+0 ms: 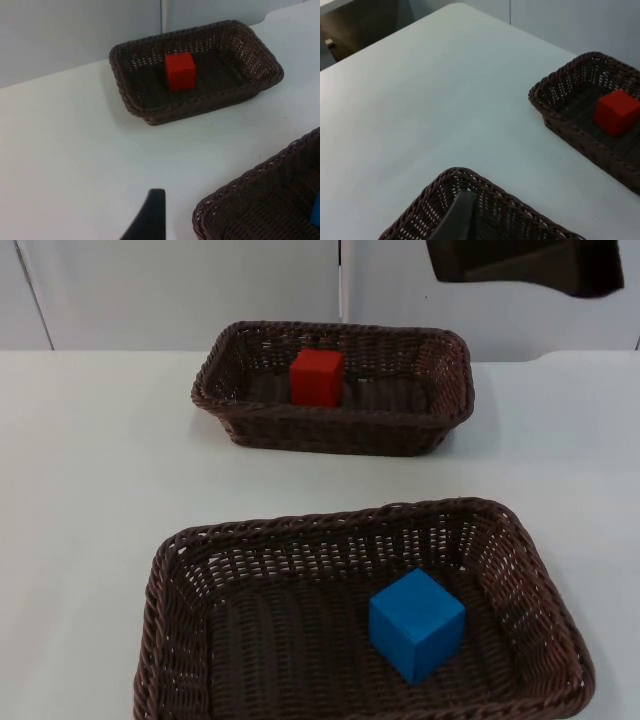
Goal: Pick up one cube with the left hand and place it into the upper basket. Pick up one cube with the right hand and place it into the lower basket.
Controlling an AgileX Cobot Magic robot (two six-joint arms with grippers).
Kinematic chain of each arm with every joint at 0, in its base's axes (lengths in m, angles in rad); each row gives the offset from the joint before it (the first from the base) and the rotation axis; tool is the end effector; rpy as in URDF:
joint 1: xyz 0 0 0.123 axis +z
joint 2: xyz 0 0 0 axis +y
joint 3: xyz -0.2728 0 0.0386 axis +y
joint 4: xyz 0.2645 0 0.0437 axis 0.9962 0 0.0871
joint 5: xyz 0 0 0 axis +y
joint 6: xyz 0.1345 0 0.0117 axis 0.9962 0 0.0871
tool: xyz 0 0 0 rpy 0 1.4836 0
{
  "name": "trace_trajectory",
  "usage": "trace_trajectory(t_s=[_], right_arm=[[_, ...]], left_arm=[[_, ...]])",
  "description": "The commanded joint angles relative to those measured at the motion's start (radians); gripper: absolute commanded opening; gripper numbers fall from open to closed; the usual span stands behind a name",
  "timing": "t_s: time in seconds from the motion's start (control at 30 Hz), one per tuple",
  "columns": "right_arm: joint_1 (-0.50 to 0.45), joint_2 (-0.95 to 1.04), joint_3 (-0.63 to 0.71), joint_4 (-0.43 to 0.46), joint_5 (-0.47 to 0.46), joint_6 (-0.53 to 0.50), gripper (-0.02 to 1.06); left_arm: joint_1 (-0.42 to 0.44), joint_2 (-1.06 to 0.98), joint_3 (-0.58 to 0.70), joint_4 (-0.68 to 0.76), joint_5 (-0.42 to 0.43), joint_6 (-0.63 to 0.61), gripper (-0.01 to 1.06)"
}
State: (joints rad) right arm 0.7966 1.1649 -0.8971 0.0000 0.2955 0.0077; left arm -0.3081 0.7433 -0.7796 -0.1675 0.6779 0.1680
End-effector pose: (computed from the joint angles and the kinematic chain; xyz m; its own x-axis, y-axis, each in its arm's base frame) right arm 0.2198 0.2248 0.2991 -0.3259 -0.3223 -0.8888 -0.7125 0.7016 0.0068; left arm 0.1888 -0.0749 0.3194 -0.4814 0.1919 -0.8552 0.4048 0.9141 -0.0228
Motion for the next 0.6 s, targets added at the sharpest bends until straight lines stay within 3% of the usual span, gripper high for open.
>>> trace_trajectory(t_s=[0.0, 0.57], right_arm=[[0.005, -0.007, -0.003, 0.0, 0.003, -0.008, 0.91], [0.005, -0.143, -0.001, 0.0, 0.061, -0.058, 0.91]], left_arm=[[-0.005, -0.006, 0.006, 0.007, -0.001, -0.001, 0.89], [-0.005, -0.056, 0.006, 0.0, 0.022, -0.001, 0.89]])
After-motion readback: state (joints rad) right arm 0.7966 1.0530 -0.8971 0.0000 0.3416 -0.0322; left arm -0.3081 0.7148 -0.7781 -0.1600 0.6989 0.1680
